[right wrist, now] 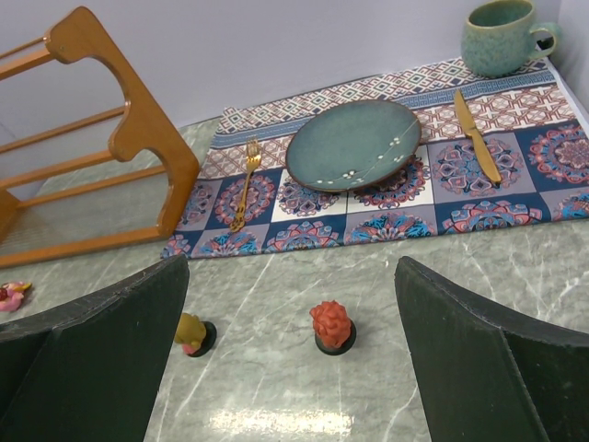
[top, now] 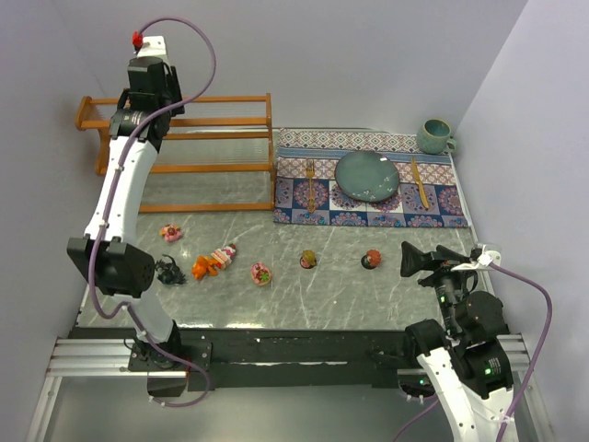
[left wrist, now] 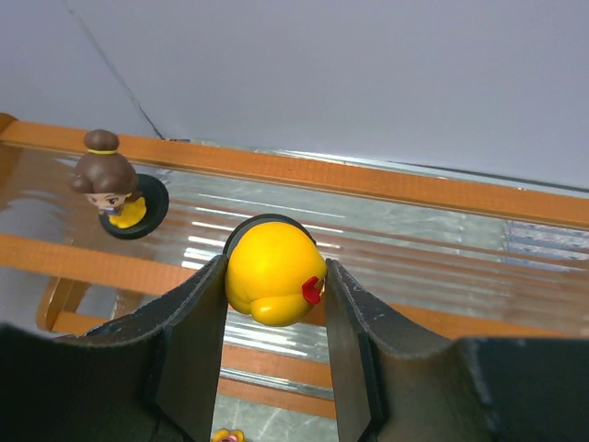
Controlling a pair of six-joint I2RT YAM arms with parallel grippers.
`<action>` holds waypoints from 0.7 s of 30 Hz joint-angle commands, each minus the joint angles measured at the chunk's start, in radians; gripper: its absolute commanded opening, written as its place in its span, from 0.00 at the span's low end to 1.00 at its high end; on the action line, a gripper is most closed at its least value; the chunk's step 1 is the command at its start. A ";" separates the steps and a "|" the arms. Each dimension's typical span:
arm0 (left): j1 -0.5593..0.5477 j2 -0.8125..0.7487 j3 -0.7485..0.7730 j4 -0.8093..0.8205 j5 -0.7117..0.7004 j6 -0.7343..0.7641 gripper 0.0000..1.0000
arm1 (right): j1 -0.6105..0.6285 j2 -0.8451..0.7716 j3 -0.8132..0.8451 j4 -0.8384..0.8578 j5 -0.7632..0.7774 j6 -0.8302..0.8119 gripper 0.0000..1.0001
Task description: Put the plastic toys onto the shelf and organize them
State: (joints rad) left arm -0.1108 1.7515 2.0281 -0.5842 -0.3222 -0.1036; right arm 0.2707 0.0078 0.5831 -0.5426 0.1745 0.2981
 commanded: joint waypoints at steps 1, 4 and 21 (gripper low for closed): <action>0.028 0.026 0.058 0.050 0.073 0.024 0.41 | 0.002 -0.178 0.003 0.015 0.011 -0.001 1.00; 0.051 0.045 0.061 0.060 0.097 0.018 0.41 | 0.002 -0.172 0.004 0.013 0.010 -0.001 1.00; 0.108 0.128 0.116 0.044 0.204 -0.002 0.42 | 0.004 -0.157 0.003 0.013 0.011 -0.001 1.00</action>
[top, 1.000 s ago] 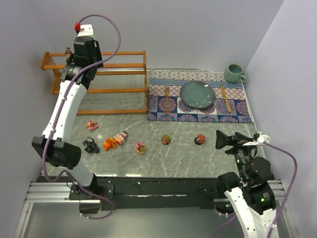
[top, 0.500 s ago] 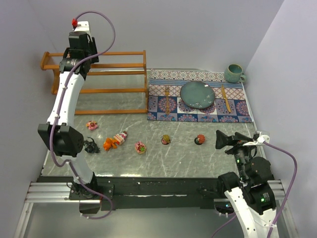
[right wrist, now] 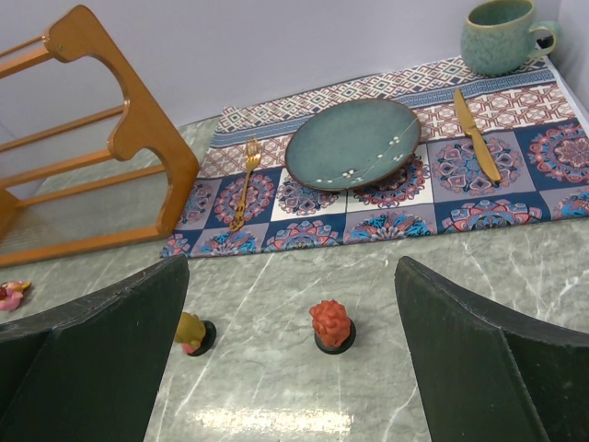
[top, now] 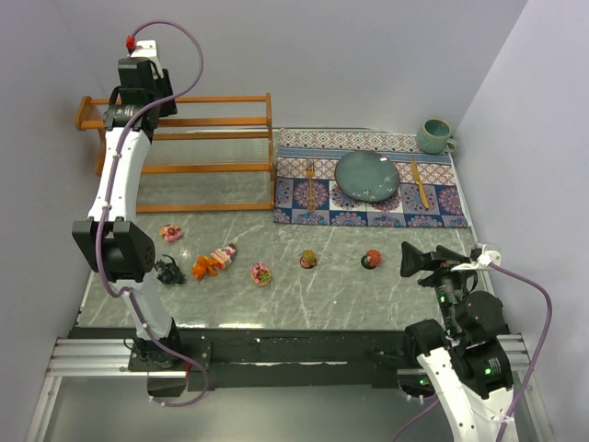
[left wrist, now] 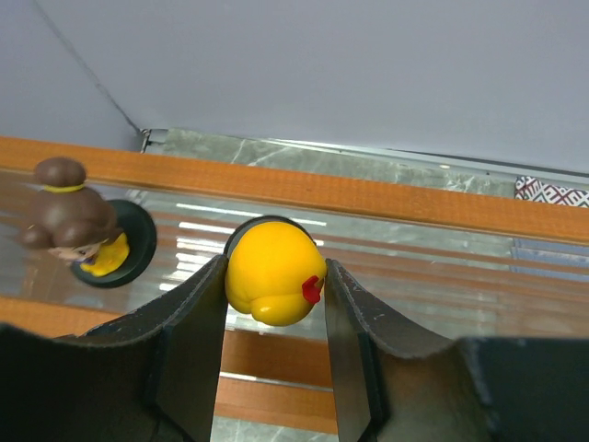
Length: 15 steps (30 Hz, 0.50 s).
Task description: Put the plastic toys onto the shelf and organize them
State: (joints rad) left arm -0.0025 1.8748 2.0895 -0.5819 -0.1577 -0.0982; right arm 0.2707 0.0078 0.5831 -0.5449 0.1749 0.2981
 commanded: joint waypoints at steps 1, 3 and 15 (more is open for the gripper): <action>-0.001 0.010 0.055 0.042 0.044 -0.008 0.43 | 0.002 -0.155 0.003 0.016 0.011 -0.002 1.00; -0.001 0.017 0.066 0.034 0.050 -0.008 0.43 | 0.002 -0.154 0.001 0.016 0.009 -0.002 1.00; -0.001 0.032 0.069 0.013 0.049 -0.005 0.47 | 0.002 -0.149 0.003 0.014 0.009 -0.002 1.00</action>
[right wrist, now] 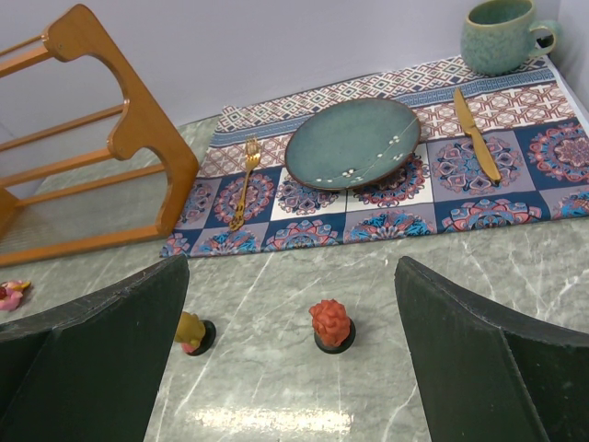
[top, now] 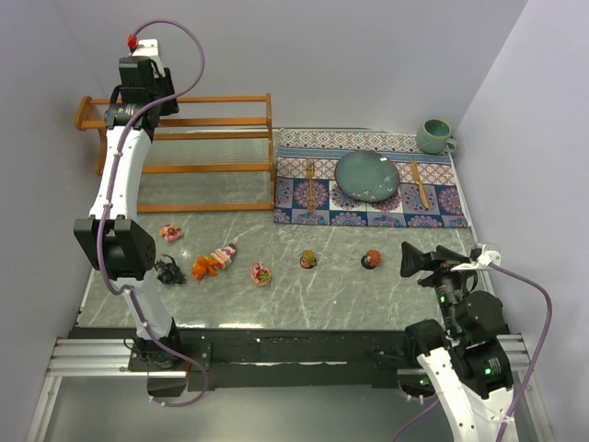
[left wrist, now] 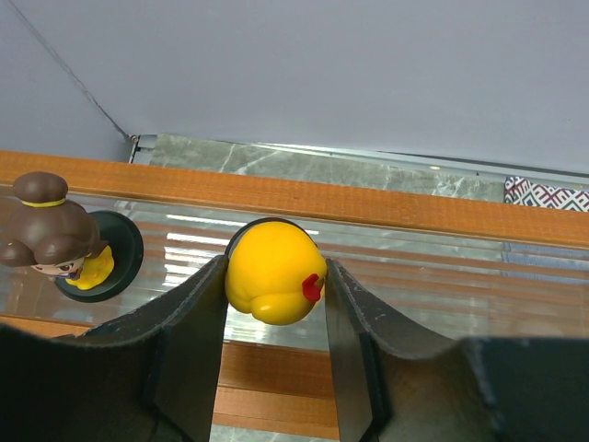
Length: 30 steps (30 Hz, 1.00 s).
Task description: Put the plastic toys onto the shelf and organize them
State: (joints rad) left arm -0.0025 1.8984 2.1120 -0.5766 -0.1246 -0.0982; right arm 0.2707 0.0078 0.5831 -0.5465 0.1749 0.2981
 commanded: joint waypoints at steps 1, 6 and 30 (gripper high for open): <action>-0.001 0.007 0.049 0.003 0.011 -0.002 0.47 | 0.002 -0.150 0.003 0.017 0.008 -0.001 1.00; -0.001 -0.004 0.054 -0.009 -0.003 0.006 0.47 | 0.002 -0.150 0.003 0.017 0.008 -0.001 1.00; -0.001 -0.005 0.031 -0.011 -0.021 0.012 0.71 | 0.002 -0.146 0.001 0.019 0.003 -0.005 1.00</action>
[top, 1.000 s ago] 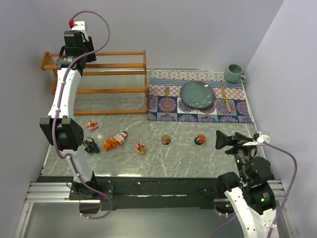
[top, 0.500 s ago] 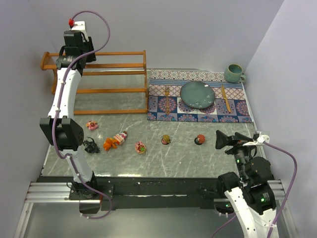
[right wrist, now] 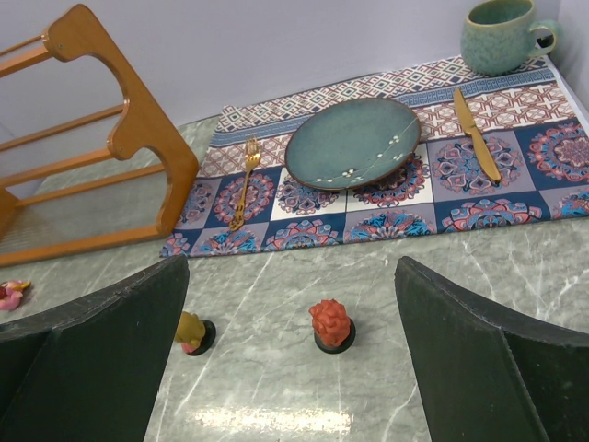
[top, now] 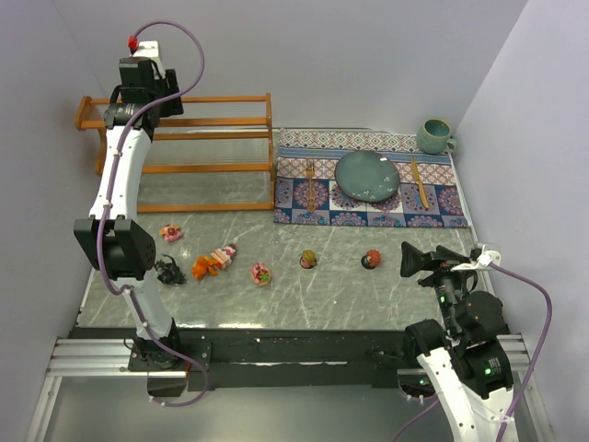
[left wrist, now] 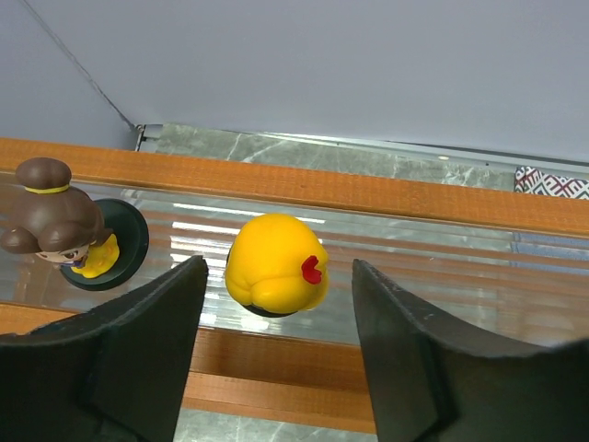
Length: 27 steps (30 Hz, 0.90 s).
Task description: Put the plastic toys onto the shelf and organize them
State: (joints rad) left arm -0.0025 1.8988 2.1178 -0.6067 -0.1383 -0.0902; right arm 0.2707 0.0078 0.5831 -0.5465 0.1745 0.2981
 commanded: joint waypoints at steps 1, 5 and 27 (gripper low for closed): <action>-0.001 -0.006 0.024 0.019 -0.004 0.004 0.72 | 0.004 -0.146 0.003 0.017 0.005 -0.004 1.00; -0.001 -0.021 0.025 0.022 0.005 -0.006 0.79 | 0.002 -0.147 0.003 0.017 0.003 -0.005 1.00; -0.341 -0.512 -0.489 0.186 -0.017 -0.174 0.97 | 0.002 -0.196 0.003 0.031 0.014 -0.005 1.00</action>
State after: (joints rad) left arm -0.2485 1.4929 1.8099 -0.5152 -0.1982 -0.2031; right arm 0.2707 0.0078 0.5831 -0.5461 0.1749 0.2981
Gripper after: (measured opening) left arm 0.971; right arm 0.998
